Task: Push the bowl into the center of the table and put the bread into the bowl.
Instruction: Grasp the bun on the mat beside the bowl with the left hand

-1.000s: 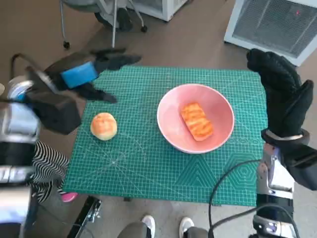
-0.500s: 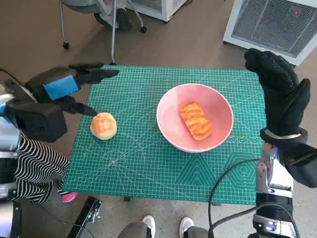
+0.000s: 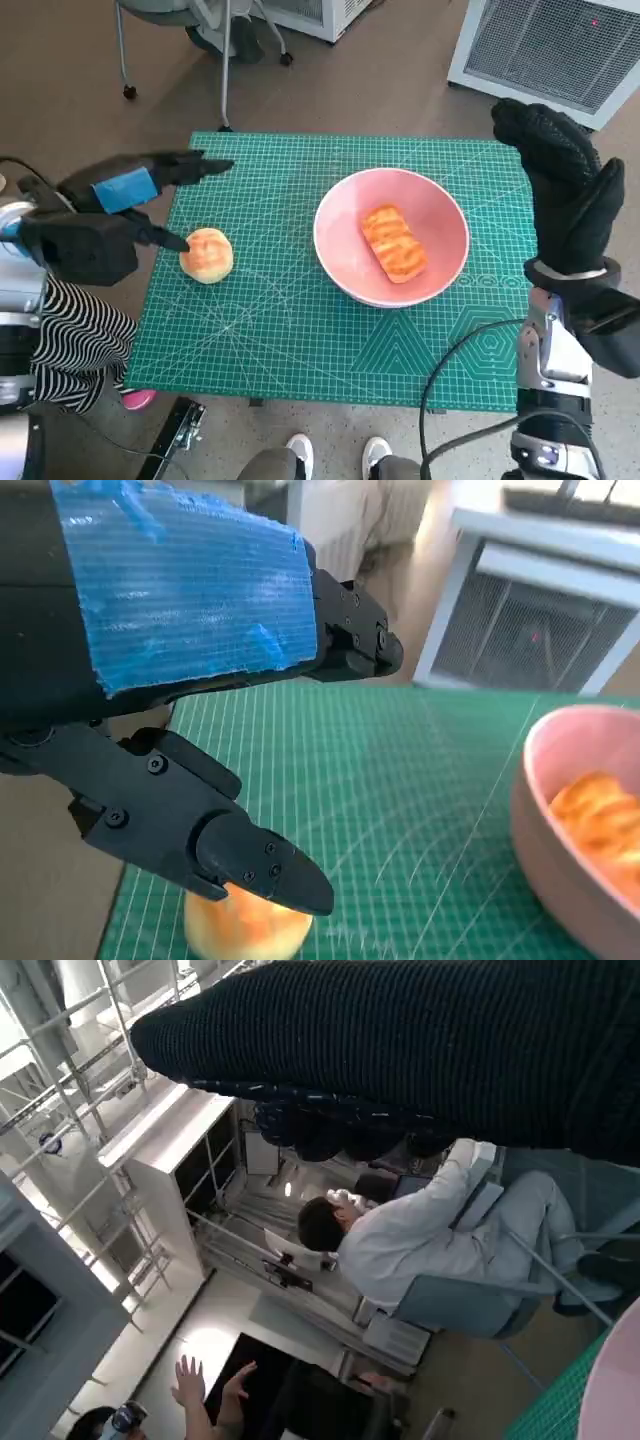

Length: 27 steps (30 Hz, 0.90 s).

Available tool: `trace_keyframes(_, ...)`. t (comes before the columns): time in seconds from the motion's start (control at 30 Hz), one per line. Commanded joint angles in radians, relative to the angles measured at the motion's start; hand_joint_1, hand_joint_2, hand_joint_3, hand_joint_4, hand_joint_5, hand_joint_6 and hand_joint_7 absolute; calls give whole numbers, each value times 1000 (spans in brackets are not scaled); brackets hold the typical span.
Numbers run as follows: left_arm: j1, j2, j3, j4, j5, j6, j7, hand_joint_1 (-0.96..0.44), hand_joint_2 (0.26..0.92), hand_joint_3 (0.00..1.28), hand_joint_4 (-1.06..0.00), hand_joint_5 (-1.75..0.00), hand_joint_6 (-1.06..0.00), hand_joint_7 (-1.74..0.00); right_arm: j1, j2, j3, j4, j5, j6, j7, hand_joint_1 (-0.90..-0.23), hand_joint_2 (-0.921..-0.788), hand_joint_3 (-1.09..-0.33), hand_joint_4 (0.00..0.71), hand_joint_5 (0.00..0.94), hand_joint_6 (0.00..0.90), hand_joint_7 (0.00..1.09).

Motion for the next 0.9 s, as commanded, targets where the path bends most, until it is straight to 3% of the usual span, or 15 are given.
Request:
trace_keyframes(0.03,-12,-15,-26,63,17,-13,-16,-287,743,0,-155,-6,-316,-6,10,-4,-4,5,5,9,8,-720,-921,-729,156,1,65,403)
trace_keyframes(0.43,-61,-71,-84,221,52,-33,-21,-119,740,2,-222,-12,-377,-20,7,-7,-7,7,-2,9,6,-724,-921,-728,156,1,64,405)
trace_keyframes(0.9,-117,-125,-166,403,145,-2,7,-60,762,9,-336,-22,-494,-42,15,-8,-7,-6,-11,13,-1,-722,-921,-728,157,1,64,407)
